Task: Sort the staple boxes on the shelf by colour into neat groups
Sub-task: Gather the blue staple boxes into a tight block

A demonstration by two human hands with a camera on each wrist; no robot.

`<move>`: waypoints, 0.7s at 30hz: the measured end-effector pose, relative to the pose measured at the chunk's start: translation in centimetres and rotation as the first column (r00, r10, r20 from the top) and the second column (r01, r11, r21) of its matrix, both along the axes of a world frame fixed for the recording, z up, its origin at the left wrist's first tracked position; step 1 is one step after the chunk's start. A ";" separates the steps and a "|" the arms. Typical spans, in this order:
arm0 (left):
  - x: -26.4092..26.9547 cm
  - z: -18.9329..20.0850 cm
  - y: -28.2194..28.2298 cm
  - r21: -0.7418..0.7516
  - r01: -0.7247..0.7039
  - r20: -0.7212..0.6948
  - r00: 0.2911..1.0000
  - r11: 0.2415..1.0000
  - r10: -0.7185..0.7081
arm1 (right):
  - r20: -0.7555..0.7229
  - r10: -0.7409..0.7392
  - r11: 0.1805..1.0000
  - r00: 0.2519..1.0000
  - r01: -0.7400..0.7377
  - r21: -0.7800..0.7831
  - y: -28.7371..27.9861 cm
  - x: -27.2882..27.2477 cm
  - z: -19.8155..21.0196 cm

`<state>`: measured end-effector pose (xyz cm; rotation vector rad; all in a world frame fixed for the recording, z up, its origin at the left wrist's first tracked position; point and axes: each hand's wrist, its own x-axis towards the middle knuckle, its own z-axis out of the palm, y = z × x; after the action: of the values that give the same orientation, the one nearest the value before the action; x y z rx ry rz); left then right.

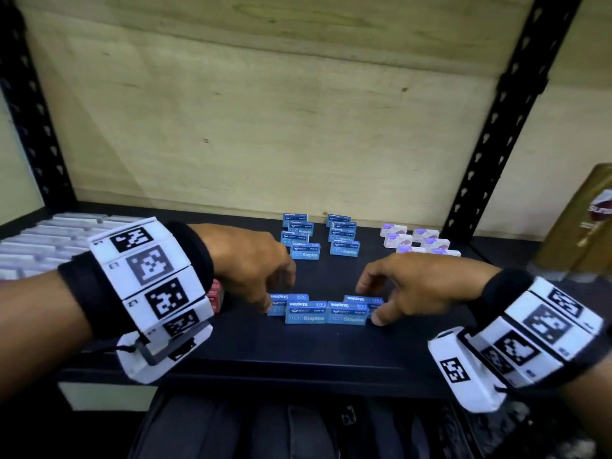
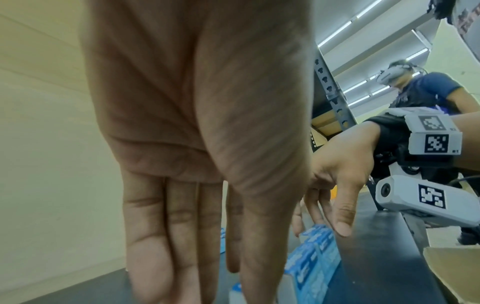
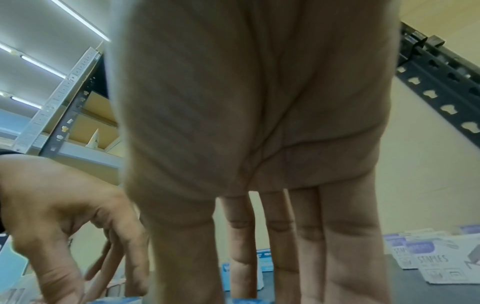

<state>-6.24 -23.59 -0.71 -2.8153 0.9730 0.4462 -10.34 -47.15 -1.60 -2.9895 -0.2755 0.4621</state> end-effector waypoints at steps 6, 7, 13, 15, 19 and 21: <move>-1.3 -0.6 -1.1 0.028 -0.040 -0.006 0.999 0.999 0.041 | -0.011 0.014 0.997 1.000 -0.015 -0.078 1.2 0.1 -0.4; -1.5 -0.8 -1.4 0.023 -0.048 0.003 0.999 0.999 0.048 | -0.008 0.024 0.996 1.000 -0.025 -0.085 1.4 0.2 -0.5; -1.2 -1.0 -2.7 -0.012 -0.014 0.014 1.000 1.000 0.014 | 0.005 0.070 0.992 0.998 -0.069 -0.109 2.1 0.6 -0.7; -1.1 -1.1 -3.1 -0.023 -0.008 0.010 1.000 1.000 0.008 | 0.009 0.081 0.991 0.997 -0.080 -0.108 2.4 0.7 -0.8; -1.0 -1.3 -3.9 -0.026 0.012 0.020 1.000 1.000 -0.011 | 0.018 0.116 0.986 0.993 -0.113 -0.125 2.8 0.9 -0.8; -0.9 -1.3 -4.1 -0.021 0.014 0.029 0.999 1.000 -0.013 | 0.026 0.132 0.983 0.991 -0.128 -0.133 3.1 0.9 -0.8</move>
<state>-7.18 -27.64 -2.02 -2.8240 0.9962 0.3946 -9.43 -44.10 -2.39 -3.1234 -0.4635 0.4578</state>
